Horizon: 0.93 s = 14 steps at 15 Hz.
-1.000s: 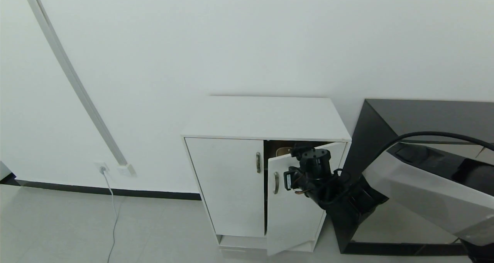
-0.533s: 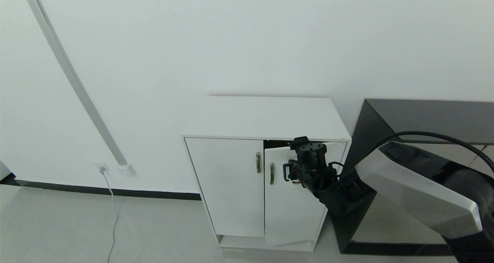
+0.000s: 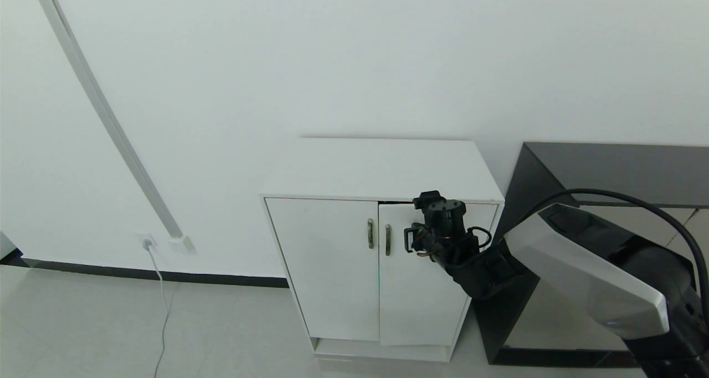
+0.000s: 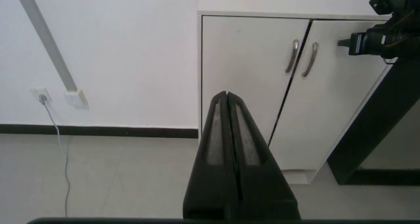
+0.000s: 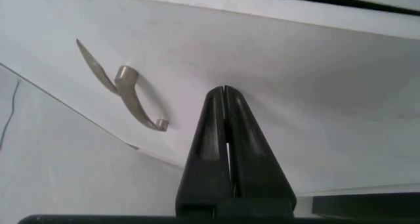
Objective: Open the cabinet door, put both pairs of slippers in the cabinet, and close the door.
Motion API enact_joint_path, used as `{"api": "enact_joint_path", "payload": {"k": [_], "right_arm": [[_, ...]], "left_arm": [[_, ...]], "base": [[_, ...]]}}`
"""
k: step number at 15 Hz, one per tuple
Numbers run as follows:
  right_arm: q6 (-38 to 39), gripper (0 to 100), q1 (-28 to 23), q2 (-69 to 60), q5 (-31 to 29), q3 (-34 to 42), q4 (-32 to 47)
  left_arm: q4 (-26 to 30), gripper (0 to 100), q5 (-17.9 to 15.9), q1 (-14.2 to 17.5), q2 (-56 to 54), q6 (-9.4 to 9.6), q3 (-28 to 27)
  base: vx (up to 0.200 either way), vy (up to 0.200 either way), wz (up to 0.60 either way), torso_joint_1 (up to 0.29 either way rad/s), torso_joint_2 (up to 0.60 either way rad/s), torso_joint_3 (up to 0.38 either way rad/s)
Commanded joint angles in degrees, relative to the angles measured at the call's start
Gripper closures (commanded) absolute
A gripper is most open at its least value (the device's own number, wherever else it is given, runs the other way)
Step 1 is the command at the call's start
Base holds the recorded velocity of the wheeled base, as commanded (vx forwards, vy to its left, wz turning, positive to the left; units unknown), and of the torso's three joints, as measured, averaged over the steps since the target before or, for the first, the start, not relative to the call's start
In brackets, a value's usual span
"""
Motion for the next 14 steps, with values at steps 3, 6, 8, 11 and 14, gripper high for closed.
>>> {"api": "enact_joint_path", "payload": {"k": [3, 6, 8, 11, 14], "right_arm": [[0.0, 100, -0.5, 1.1, 0.0, -1.9, 0.2], [0.0, 100, -0.7, 1.7, 0.1, -3.1, 0.7], [0.0, 100, -0.7, 1.6, 0.1, -3.3, 1.0], [0.0, 100, -0.9, 1.6, 0.1, -3.7, 1.1], [0.0, 100, -0.9, 1.7, 0.1, -3.7, 1.1]], "left_arm": [[0.0, 100, 0.0, 0.0, 0.1, -0.02, 0.0], [0.0, 100, 0.0, 0.0, 0.1, -0.02, 0.0], [0.0, 100, 0.0, -0.1, 0.1, -0.02, 0.0], [0.0, 100, 0.0, 0.0, 0.1, -0.02, 0.0], [0.0, 100, 0.0, 0.0, 0.1, -0.02, 0.0]], "base": [[0.0, 0.0, 0.0, 0.0, 0.0, 0.0], [0.0, 0.0, 0.0, 0.0, 0.0, 0.0], [0.0, 0.0, 0.0, 0.0, 0.0, 0.0], [0.0, 0.0, 0.0, 0.0, 0.0, 0.0], [0.0, 0.0, 0.0, 0.0, 0.0, 0.0]]}}
